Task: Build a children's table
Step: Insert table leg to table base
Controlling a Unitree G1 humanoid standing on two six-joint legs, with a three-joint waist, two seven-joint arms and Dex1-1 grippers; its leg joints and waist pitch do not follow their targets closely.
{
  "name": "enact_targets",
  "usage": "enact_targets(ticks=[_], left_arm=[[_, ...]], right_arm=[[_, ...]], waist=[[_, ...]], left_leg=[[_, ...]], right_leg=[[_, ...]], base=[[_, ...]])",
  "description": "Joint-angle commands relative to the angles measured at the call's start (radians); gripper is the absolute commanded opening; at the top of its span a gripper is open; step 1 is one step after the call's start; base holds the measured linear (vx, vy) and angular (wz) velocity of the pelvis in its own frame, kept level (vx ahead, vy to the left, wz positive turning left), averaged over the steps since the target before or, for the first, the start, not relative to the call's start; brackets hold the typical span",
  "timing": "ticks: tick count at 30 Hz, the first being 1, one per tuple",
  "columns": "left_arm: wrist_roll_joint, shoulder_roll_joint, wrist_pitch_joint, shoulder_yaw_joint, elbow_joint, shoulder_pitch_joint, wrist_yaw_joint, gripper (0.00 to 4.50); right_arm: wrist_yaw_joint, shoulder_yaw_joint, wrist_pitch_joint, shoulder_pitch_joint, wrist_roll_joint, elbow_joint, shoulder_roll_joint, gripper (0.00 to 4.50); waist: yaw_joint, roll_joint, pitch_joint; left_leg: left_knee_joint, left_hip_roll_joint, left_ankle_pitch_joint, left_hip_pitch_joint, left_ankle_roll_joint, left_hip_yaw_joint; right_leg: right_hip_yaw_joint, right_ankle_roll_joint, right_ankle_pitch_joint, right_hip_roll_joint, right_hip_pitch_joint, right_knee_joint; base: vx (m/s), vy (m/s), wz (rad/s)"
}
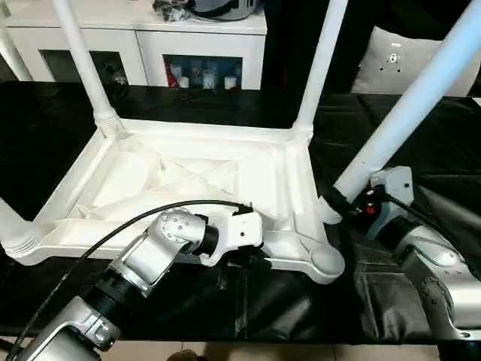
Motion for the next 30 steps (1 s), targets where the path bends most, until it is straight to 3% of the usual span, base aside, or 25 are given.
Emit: enact_targets(ticks=[1,6,8,10,11,15,18,20,23,26,30], left_arm=[[0.097,0.044,0.002,0.024,0.112,-0.020,0.092,0.01],[0.032,0.053,0.054,0.124,0.134,-0.029,0.126,0.00],[0.012,0.062,0.052,0.145,0.124,-0.024,0.117,0.00],[0.010,0.079,-0.003,0.132,0.128,-0.008,0.092,0.00],[0.009,0.082,-0.020,0.128,0.133,-0.005,0.087,0.00],[-0.009,0.089,-0.014,0.122,0.113,0.015,0.042,0.00],[-0.013,0.087,-0.011,0.129,0.110,0.020,0.026,0.00],[-0.015,0.083,-0.034,0.134,0.124,0.015,0.034,0.00],[-0.017,0.082,-0.051,0.137,0.135,0.012,0.033,0.00],[-0.011,0.084,-0.055,0.140,0.145,0.008,0.028,0.00],[0.000,0.089,-0.068,0.137,0.166,0.002,0.025,0.00]], right_arm=[[0.028,0.000,0.037,-0.032,0.054,-0.025,0.007,1.90],[0.043,0.003,0.102,-0.096,0.111,-0.016,0.029,1.90],[0.055,0.012,0.104,-0.131,0.117,0.007,0.040,1.90],[0.089,0.053,0.091,-0.163,0.088,0.043,0.032,1.90],[0.097,0.067,0.088,-0.171,0.076,0.054,0.027,1.90],[0.150,0.131,0.125,-0.200,0.045,0.085,-0.009,1.90],[0.191,0.176,0.163,-0.226,0.036,0.109,-0.032,1.90],[0.219,0.201,0.174,-0.241,0.030,0.126,-0.040,1.90],[0.241,0.224,0.180,-0.255,0.022,0.143,-0.047,1.90],[0.271,0.263,0.195,-0.268,0.002,0.157,-0.072,1.90],[0.276,0.275,0.198,-0.272,-0.018,0.169,-0.086,1.90]], waist=[[0.002,-0.005,-0.047],[-0.013,-0.011,-0.047],[-0.017,-0.014,-0.054],[-0.014,-0.009,-0.061],[-0.016,-0.008,-0.065],[0.001,-0.004,-0.070],[0.005,-0.011,-0.068],[0.005,-0.010,-0.065],[0.006,-0.015,-0.063],[0.007,-0.015,-0.063],[0.007,-0.014,-0.065]], left_leg=[[-0.086,0.078,-0.211,0.012,0.011,-0.031],[-0.090,0.076,-0.225,0.006,-0.008,-0.035],[-0.085,0.075,-0.173,0.001,0.000,-0.035],[-0.077,0.074,-0.102,0.004,0.022,-0.030],[-0.072,0.071,-0.052,-0.001,0.043,-0.029],[-0.062,0.074,0.008,0.003,0.090,-0.022],[-0.063,0.076,0.000,0.003,0.094,-0.021],[-0.065,0.077,-0.023,0.003,0.089,-0.021],[-0.068,0.080,-0.054,0.005,0.067,-0.021],[-0.067,0.079,-0.051,0.007,0.063,-0.019],[-0.065,0.078,-0.037,0.007,0.066,-0.019]], right_leg=[[0.042,-0.226,-0.157,-0.090,0.027,-0.088],[0.039,-0.208,-0.224,-0.092,0.029,-0.091],[0.037,-0.220,-0.166,-0.093,0.033,-0.084],[0.037,-0.235,-0.038,-0.088,0.030,-0.073],[0.035,-0.253,0.067,-0.085,0.035,-0.063],[0.032,-0.296,0.231,-0.085,0.033,-0.048],[0.030,-0.302,0.216,-0.086,0.035,-0.048],[0.030,-0.300,0.163,-0.088,0.034,-0.053],[0.032,-0.288,0.093,-0.091,0.034,-0.056],[0.032,-0.283,0.085,-0.089,0.033,-0.057],[0.033,-0.283,0.118,-0.088,0.033,-0.054]], base=[[0.000,0.000,0.00],[0.000,0.000,0.00],[0.000,0.000,0.00],[0.000,0.000,0.00],[0.000,0.000,0.00],[0.000,0.000,0.00],[0.000,0.000,0.00],[0.000,0.000,0.00],[0.000,0.000,0.00],[0.000,0.000,0.00],[0.000,0.000,0.00]])
